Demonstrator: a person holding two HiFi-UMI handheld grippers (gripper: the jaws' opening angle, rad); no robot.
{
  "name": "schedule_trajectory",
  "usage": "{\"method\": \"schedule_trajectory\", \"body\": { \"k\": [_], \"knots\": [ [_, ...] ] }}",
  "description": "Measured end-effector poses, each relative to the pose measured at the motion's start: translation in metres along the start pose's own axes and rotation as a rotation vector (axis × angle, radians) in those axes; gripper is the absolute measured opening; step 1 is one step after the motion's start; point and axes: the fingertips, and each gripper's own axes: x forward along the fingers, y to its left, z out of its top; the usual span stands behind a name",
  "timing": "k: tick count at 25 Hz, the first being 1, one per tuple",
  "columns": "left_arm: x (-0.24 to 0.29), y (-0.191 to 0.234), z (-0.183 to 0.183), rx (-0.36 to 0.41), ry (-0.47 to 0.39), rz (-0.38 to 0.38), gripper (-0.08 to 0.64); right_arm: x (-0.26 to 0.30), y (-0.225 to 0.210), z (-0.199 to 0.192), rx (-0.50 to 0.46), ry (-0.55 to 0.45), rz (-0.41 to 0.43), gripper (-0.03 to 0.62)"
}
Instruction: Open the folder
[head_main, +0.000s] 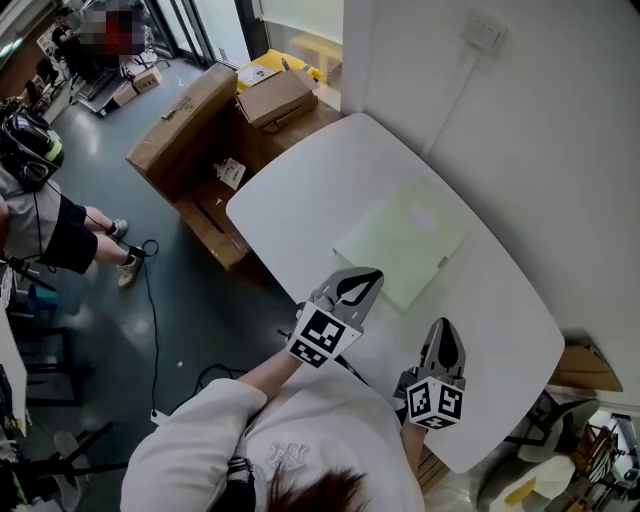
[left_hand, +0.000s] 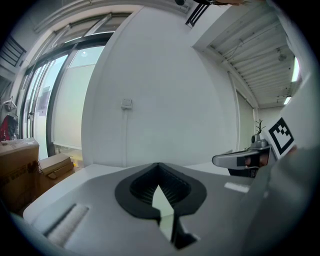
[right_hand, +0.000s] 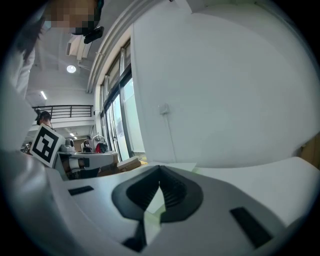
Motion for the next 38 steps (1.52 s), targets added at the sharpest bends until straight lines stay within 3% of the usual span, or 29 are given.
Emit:
{"method": "schedule_trajectory", "body": {
  "k": [13, 24, 29, 38],
  "knots": [
    [-0.041, -0.005, 0.021, -0.027, -0.049, 0.063, 0.008, -0.033, 0.007, 0.016, 0.023, -0.057, 0.028, 0.006],
    [-0.063, -0.035, 0.030, -0.034, -0.092, 0.041, 0.008, -0.066, 0.019, 0.034, -0.078, -0.104, 0.047, 0.006],
    [-0.068, -0.040, 0.041, -0.019, -0.117, 0.039, 0.008, -0.075, 0.023, 0.032, -0.080, -0.098, 0.050, 0.006],
    [-0.078, -0.044, 0.029, -0.027, -0.095, 0.045, 0.008, -0.088, 0.025, 0.025, -0.090, -0.089, 0.041, 0.006]
  ]
}}
